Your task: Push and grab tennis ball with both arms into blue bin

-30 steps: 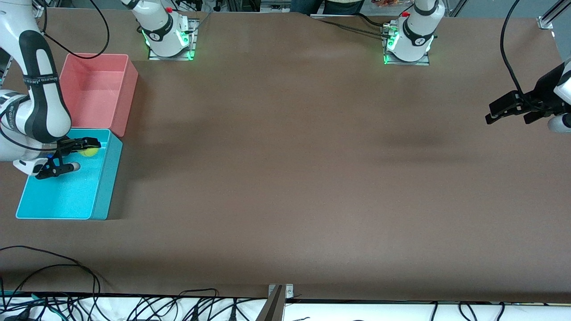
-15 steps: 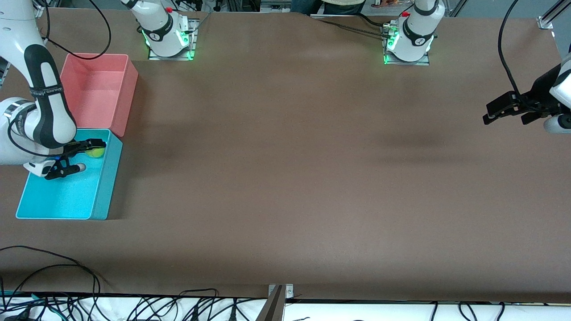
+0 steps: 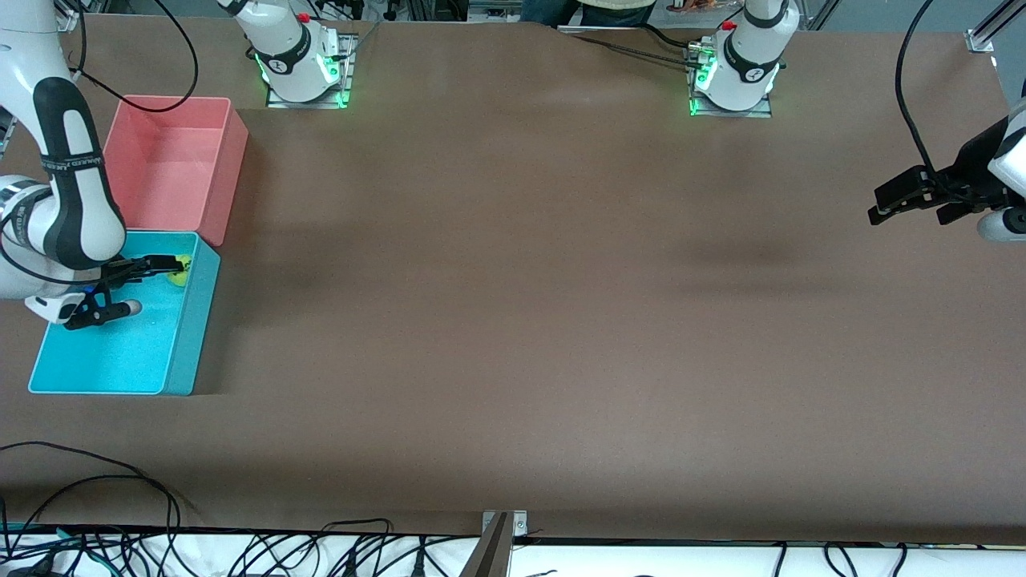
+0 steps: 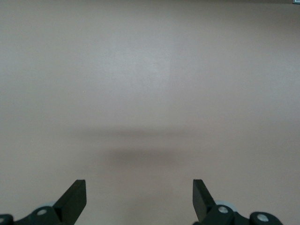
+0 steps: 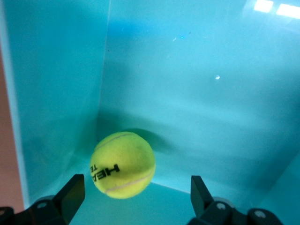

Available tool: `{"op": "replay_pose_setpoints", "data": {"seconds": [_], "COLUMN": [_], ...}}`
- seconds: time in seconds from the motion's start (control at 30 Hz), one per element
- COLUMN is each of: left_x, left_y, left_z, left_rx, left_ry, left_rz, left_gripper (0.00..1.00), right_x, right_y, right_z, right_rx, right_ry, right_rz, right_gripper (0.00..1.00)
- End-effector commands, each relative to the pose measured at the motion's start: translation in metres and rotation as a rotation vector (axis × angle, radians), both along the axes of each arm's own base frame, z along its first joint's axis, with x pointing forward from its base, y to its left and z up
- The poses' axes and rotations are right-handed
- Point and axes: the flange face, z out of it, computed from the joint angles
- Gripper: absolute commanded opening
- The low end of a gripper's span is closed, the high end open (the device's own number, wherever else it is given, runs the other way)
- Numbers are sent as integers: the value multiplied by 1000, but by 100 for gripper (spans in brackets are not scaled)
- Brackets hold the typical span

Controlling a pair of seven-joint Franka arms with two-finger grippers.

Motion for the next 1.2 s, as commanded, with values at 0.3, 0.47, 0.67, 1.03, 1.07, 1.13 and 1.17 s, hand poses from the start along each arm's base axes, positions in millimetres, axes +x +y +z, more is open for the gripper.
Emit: {"op": "replay_pose_setpoints", "data": {"seconds": [0.3, 0.47, 0.67, 1.03, 1.07, 1.13, 1.17], "left_x": [1, 1, 1, -6, -5, -4, -4], "left_y": [3, 2, 2, 18, 21, 17, 13], "left_z": [4, 4, 4, 11, 11, 9, 9], "left_rx": [-2, -2, -2, -7, -10, -7, -5], "left_ry": [-11, -11, -11, -6, -7, -5, -5], "left_rz": [-20, -23, -23, 3, 11, 5, -2], "left_gripper": [100, 100, 100, 100, 100, 100, 100], "right_x": [43, 48, 45, 26, 24, 19, 17], "right_y": [9, 30, 60, 151, 156, 171, 183], "right_z": [125, 171, 232, 314, 317, 325, 327], "right_rx": [42, 38, 14, -53, -59, -70, -80], "right_ry": [27, 7, -56, -121, -114, -120, -123], "right_rz": [25, 59, 39, -51, -73, -87, -80], "right_gripper": [100, 100, 100, 100, 100, 100, 100]}}
